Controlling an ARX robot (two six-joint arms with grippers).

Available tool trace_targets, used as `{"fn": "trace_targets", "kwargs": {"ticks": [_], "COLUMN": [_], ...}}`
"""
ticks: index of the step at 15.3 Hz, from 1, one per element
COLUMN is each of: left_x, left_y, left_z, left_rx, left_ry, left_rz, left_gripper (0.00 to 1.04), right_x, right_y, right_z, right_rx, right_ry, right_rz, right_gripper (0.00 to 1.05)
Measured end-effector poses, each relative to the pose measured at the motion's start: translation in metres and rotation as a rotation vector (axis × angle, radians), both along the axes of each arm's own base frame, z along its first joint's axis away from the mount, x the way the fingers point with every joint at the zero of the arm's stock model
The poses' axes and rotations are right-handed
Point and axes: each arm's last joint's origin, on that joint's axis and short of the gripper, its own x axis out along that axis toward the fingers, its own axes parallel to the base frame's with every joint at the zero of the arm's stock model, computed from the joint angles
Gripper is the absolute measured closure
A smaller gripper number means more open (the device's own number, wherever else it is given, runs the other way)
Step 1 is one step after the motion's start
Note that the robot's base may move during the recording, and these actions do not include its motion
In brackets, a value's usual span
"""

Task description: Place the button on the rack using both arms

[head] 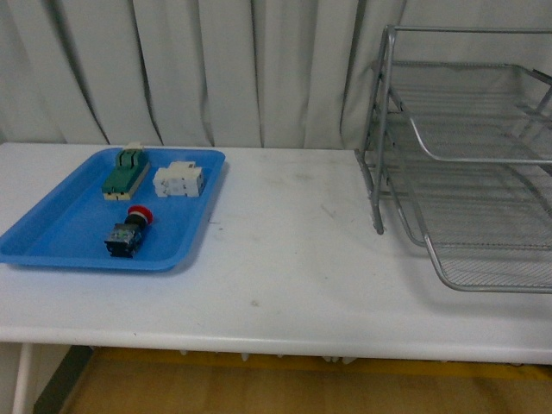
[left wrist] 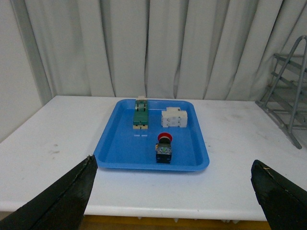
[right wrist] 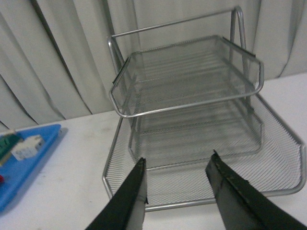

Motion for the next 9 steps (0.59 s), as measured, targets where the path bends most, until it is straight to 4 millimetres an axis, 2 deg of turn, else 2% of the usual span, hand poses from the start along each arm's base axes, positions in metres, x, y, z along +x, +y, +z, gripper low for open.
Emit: {"fn": "trace_targets", "kwargs": {"ticks": [2,4,9], "left_x": [0.000,0.000,0.000], "left_y": [0.000,0.000,0.000], "left_z": [0.000,0.000,0.000], "left_rx": [0.000,0.000,0.000], "left_ry": [0.000,0.000,-0.001], "left_rz": [0.000,0.000,0.000], "left_gripper": [0.07,0.07,0.07], "right_x": [-0.010,-0.016,-0.038], "right_y": [-0.009,-0.014,-0.013], "right_z": [0.000,0.007,0.020], "right_rx": [-0.124,-0.161,-0.180], "right_ry": [0.028,0.005,0.000], "right_rz": [0.012,-0.009,-0.006], "right_gripper": [0.84,1.04,1.03]}}
